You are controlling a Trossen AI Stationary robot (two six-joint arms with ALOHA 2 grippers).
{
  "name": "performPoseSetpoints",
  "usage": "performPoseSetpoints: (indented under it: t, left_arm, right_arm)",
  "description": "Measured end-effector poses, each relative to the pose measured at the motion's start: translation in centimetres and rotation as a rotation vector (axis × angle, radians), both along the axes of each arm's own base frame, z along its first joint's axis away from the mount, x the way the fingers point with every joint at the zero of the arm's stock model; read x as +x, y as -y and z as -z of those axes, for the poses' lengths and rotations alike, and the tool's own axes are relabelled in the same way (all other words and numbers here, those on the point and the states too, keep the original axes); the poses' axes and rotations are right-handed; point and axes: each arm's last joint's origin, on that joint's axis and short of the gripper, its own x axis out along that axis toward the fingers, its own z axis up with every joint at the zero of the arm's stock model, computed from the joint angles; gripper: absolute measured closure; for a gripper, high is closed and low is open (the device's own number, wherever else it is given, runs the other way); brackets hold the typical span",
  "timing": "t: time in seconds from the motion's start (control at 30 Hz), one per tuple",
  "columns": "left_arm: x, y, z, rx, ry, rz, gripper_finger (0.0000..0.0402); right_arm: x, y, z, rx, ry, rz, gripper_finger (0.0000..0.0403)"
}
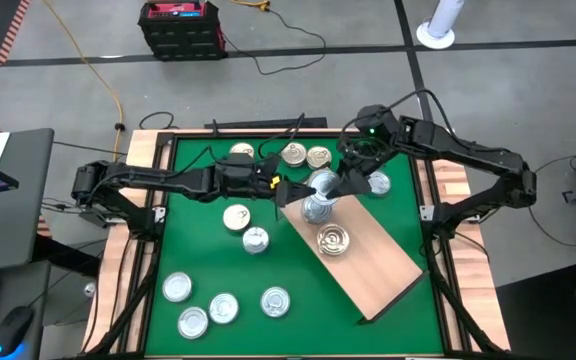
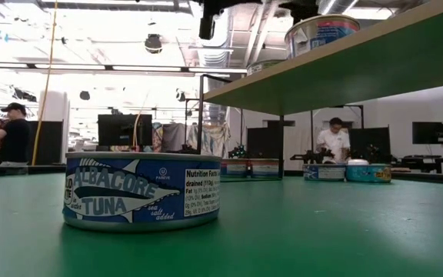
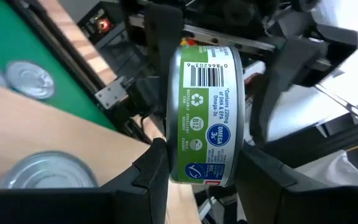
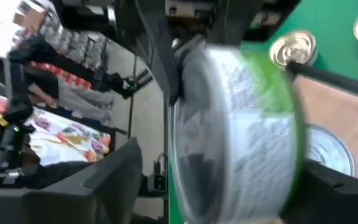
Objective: Stack canned seafood by type on shelf
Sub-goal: Put the light green tuna can on the shelf
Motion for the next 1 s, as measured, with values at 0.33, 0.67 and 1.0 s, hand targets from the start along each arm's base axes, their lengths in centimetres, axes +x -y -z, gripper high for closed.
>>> performPoseSetpoints:
  t: [0.33,0.67,1.0]
  left_arm:
    - [0.0,0.3,-0.1,0.055,0.009,0.094,0.0252]
    - [-0.1,-0.7,-0.1,0.153,0.014,0.094,0.0158]
    - [-3.3,0.5,-2.3,0.418,-0.062,-0.066,0.0139]
  right_arm:
    - [0.2,-0.2,-0.2,0.078,-0.01,0.017,0.0245]
    - [-0.6,-0.8,-0.3,0.277,-0.086,-0.096,0.025]
    - [-3.7,-5.9,1.7,0.31,-0.462,-0.278,0.0248]
